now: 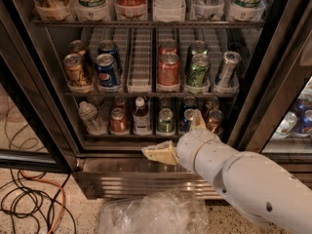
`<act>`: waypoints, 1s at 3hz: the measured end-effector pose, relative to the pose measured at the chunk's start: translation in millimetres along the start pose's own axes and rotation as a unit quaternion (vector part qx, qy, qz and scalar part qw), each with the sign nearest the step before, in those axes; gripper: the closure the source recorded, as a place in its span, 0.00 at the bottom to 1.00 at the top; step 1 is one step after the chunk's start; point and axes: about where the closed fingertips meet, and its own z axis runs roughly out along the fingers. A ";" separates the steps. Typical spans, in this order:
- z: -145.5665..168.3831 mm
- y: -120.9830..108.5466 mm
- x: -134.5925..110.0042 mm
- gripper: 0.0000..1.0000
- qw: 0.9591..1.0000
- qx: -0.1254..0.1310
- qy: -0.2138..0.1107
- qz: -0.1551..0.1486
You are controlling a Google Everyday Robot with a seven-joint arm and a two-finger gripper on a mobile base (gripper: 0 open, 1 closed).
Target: Pick coke can from middle shelf of fridge
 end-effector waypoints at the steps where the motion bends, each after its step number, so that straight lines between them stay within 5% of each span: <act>1: 7.2 20.1 9.1 0.00 0.999 -0.044 0.006 -0.005; 2: 52.0 46.5 1.7 0.00 0.994 -0.098 -0.031 -0.024; 3: 52.0 46.3 -0.2 0.00 0.994 -0.098 -0.032 -0.027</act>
Offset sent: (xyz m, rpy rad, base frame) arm 0.0633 0.1017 -0.0344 0.0599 -0.1176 0.3012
